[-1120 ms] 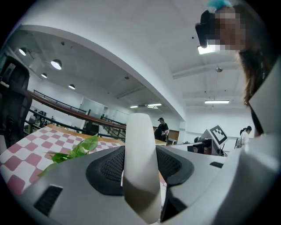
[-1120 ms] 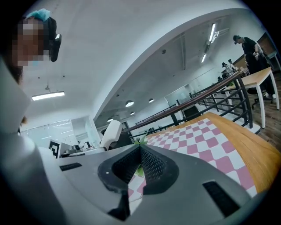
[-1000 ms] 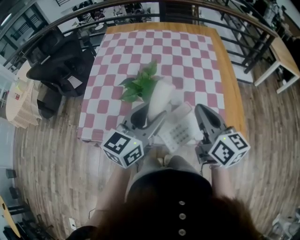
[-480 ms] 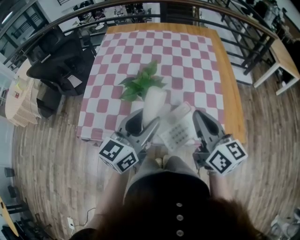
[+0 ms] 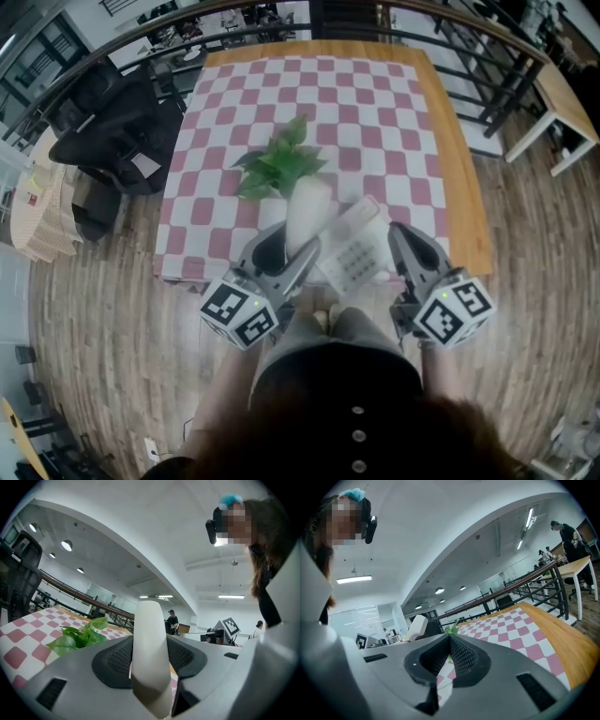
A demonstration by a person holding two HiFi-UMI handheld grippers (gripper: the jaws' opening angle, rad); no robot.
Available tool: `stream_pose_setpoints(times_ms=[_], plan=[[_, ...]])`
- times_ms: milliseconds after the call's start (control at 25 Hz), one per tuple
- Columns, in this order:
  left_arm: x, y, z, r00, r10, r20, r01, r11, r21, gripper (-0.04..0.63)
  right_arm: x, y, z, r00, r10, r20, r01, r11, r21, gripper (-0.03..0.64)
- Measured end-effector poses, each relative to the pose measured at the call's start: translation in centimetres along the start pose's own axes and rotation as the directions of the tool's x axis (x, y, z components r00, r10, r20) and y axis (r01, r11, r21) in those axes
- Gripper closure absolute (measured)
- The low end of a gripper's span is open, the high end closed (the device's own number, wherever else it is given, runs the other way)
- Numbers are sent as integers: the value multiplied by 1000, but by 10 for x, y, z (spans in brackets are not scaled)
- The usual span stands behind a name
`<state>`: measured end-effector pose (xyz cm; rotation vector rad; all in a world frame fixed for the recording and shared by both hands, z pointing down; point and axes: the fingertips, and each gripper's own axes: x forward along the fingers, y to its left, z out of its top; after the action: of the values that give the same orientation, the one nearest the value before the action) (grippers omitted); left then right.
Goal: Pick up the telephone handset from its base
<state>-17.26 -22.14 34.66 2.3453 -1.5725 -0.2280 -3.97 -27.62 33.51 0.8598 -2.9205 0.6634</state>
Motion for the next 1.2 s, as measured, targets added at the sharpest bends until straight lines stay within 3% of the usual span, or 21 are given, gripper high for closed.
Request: stream_pose_setpoints(times_ms=[320, 600, 840, 1200], plan=[[11, -10, -4, 999, -41, 6, 41, 999, -24, 374, 4, 9, -5, 1000, -3, -9, 3, 1000, -18, 607], [17, -18, -7, 998, -61, -4, 61, 998, 13, 374, 7, 12, -10, 999, -2, -35, 1, 999, -40, 607], [18, -12, -4, 999, -40, 12, 40, 999, -14, 374, 11, 12, -14, 998, 5, -60, -8, 999, -44, 607], [19, -9, -3, 999, -33, 14, 33, 999, 1, 374, 15, 14, -18, 996, 15, -85, -21, 998, -66, 607]])
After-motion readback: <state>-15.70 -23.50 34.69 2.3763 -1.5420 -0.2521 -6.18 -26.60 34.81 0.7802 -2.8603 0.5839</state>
